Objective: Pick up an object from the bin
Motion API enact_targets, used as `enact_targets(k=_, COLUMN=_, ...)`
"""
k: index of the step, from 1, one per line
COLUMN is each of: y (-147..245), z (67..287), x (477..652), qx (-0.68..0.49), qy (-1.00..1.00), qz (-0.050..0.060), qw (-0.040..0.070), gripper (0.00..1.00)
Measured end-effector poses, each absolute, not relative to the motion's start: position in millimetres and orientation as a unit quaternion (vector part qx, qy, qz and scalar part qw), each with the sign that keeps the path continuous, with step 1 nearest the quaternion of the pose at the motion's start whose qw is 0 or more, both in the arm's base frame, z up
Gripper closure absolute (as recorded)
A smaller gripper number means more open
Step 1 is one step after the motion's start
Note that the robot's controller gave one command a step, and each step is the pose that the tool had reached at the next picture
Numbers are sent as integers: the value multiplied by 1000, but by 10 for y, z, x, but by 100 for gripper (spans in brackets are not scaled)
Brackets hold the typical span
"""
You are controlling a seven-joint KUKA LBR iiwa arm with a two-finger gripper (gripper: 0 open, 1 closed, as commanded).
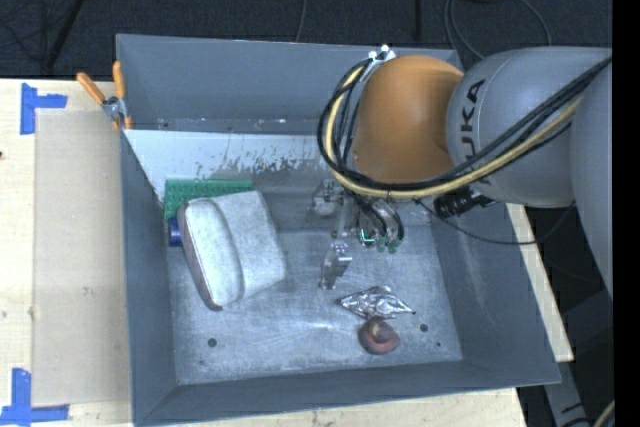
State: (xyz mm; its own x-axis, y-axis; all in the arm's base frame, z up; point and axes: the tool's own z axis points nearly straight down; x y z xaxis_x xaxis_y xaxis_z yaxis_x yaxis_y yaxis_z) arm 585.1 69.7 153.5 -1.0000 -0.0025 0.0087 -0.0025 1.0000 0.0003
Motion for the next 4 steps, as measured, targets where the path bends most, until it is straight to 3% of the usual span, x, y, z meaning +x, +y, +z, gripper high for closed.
enact_targets(k=1, y=-47, z=772, x=4865, qx=71, qy=-997, qz=0, qw=-2, gripper=0)
enact_targets(k=2, y=-539, z=1003, x=5267, qx=259, qy=-966, qz=1, qw=-1, gripper=0)
enact_targets(k=3, y=-760, z=1004, x=5550, qx=316, qy=-949, qz=0, qw=-1, gripper=0)
enact_targets(k=4, y=-329, z=711, x=5404, qx=288, qy=-958, qz=1, qw=-1, gripper=0)
